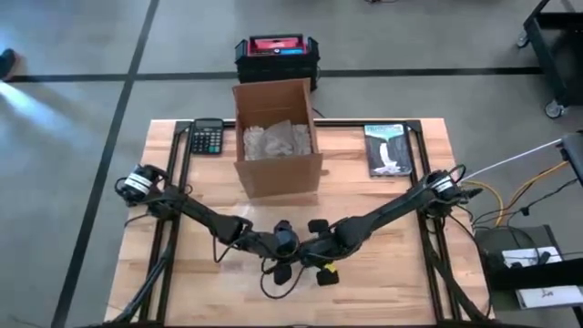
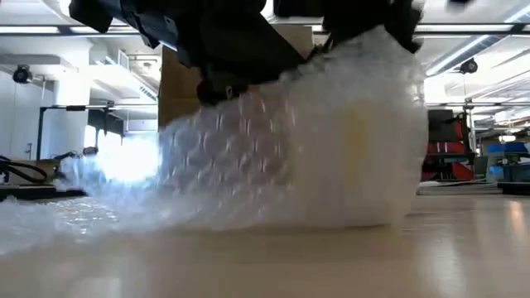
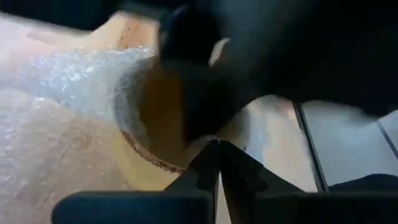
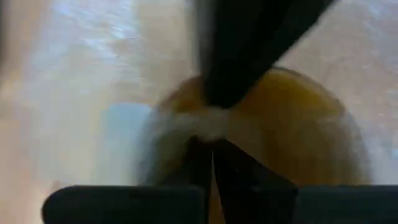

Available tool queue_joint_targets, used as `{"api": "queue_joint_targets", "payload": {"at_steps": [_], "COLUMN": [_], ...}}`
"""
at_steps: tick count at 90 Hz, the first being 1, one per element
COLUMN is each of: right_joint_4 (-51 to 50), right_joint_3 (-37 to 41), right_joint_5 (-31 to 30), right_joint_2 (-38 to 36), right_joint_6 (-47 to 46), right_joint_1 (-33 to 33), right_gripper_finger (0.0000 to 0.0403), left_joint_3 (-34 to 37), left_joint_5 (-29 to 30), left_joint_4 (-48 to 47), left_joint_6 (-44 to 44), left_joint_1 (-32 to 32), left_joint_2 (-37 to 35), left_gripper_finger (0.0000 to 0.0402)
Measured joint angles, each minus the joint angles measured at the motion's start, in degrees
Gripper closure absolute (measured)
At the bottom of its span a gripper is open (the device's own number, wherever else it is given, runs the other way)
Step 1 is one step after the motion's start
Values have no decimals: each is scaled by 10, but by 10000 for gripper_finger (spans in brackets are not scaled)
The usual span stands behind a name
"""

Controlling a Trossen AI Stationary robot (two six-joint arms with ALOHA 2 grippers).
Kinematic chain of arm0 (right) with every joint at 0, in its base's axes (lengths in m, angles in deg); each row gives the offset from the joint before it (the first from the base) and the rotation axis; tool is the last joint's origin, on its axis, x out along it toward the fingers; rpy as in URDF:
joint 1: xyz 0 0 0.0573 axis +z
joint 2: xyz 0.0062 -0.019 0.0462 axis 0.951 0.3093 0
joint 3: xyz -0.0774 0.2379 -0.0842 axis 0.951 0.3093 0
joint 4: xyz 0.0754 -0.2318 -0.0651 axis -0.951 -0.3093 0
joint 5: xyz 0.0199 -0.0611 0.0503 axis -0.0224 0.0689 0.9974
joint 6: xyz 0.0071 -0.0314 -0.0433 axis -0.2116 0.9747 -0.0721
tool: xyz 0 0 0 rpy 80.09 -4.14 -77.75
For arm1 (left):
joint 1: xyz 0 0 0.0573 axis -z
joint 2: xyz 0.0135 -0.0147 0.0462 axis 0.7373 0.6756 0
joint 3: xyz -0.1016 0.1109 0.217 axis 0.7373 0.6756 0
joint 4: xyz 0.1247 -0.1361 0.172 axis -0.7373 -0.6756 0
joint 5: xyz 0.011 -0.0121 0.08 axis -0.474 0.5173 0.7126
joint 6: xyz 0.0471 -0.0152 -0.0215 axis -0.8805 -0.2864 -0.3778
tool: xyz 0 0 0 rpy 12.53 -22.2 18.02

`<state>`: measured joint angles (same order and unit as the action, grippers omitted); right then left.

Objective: Wrap mug
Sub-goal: Wrap the yellow mug with the transparent bubble wrap

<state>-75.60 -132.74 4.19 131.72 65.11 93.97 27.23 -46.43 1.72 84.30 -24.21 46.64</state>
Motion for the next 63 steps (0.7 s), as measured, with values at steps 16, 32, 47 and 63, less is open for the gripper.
{"api": "queue_joint_targets", "payload": {"at_steps": [16,32,47,63], "right_joint_4": [-16,-49,-71,-76], "right_joint_3": [-11,-42,-48,-21], "right_joint_5": [0,6,0,-36], "right_joint_2": [11,-42,-115,-166], "right_joint_6": [2,3,-14,-59], "right_joint_1": [-5,-4,8,39], "right_gripper_finger": [401,401,401,401], "left_joint_3": [0,1,1,0], "left_joint_5": [3,0,0,3], "left_joint_4": [1,-1,-17,-160], "left_joint_6": [1,-1,-42,-67], "left_joint_1": [0,0,4,19], "left_joint_2": [0,-2,-27,-111], "left_gripper_finger": [402,402,402,402]}}
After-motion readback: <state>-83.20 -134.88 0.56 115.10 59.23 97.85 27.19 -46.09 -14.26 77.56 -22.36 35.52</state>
